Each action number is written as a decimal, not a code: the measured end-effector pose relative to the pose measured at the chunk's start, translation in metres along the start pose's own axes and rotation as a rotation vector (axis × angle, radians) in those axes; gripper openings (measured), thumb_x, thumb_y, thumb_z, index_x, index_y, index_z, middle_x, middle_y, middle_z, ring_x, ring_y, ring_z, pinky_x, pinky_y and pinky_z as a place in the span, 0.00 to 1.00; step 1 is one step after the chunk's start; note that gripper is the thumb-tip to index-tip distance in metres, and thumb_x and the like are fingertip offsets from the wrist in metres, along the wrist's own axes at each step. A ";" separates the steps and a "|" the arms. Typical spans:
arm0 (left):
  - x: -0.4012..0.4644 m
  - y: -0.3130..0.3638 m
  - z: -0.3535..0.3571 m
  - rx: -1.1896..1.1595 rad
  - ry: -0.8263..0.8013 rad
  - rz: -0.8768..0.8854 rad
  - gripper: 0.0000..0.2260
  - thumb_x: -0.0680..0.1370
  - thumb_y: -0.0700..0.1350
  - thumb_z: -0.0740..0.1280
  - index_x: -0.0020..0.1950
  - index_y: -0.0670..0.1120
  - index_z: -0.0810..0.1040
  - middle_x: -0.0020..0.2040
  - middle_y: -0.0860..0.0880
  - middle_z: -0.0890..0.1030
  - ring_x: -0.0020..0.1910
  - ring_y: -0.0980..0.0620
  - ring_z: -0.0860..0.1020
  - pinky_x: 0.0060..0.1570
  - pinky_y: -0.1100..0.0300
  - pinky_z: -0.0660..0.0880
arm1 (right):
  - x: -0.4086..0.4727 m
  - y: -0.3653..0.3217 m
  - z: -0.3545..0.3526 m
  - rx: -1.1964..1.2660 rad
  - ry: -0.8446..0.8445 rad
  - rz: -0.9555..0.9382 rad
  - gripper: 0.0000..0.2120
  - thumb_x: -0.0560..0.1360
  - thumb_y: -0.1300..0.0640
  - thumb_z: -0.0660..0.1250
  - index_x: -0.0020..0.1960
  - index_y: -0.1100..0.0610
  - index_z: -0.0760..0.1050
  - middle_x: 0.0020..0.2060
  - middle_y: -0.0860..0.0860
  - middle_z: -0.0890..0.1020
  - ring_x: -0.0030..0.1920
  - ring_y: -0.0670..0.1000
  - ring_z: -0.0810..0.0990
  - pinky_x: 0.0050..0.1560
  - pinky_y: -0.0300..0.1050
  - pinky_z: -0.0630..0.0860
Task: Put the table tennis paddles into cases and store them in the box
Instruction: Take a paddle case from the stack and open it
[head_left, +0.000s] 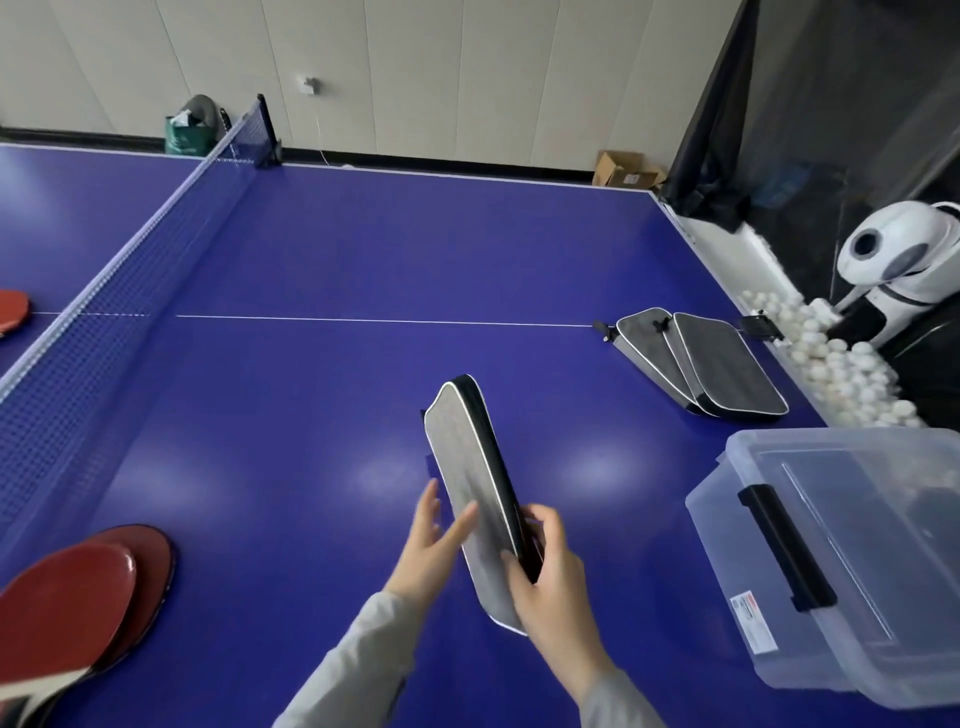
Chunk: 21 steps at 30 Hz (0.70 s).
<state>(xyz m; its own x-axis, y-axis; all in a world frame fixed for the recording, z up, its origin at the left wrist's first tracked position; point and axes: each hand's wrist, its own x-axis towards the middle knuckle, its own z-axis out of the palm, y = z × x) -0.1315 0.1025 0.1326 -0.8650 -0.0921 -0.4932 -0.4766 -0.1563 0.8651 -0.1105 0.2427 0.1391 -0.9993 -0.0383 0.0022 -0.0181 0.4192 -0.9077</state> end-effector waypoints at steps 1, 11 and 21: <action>-0.006 0.001 0.010 -0.034 -0.062 -0.012 0.29 0.78 0.53 0.64 0.76 0.58 0.56 0.74 0.55 0.62 0.69 0.54 0.66 0.68 0.49 0.65 | -0.003 0.000 0.002 0.026 -0.018 -0.009 0.12 0.74 0.52 0.67 0.52 0.38 0.68 0.45 0.36 0.81 0.43 0.40 0.81 0.40 0.32 0.75; -0.017 -0.009 0.015 -0.054 -0.071 -0.074 0.21 0.80 0.49 0.63 0.73 0.59 0.64 0.69 0.52 0.72 0.66 0.52 0.72 0.60 0.38 0.73 | -0.020 0.008 0.010 0.158 -0.159 0.077 0.15 0.80 0.57 0.61 0.61 0.40 0.71 0.55 0.37 0.81 0.59 0.39 0.77 0.59 0.40 0.76; -0.004 -0.012 -0.006 0.021 -0.019 0.033 0.15 0.81 0.45 0.61 0.68 0.54 0.70 0.54 0.48 0.81 0.52 0.56 0.79 0.37 0.58 0.80 | -0.012 0.011 0.014 0.165 -0.114 0.106 0.12 0.81 0.56 0.58 0.56 0.39 0.73 0.47 0.38 0.82 0.49 0.40 0.80 0.44 0.30 0.75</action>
<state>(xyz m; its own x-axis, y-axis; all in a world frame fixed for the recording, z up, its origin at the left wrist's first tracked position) -0.1210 0.0990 0.1238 -0.8831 -0.0786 -0.4625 -0.4506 -0.1328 0.8828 -0.0985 0.2348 0.1233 -0.9849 -0.1082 -0.1353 0.1015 0.2721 -0.9569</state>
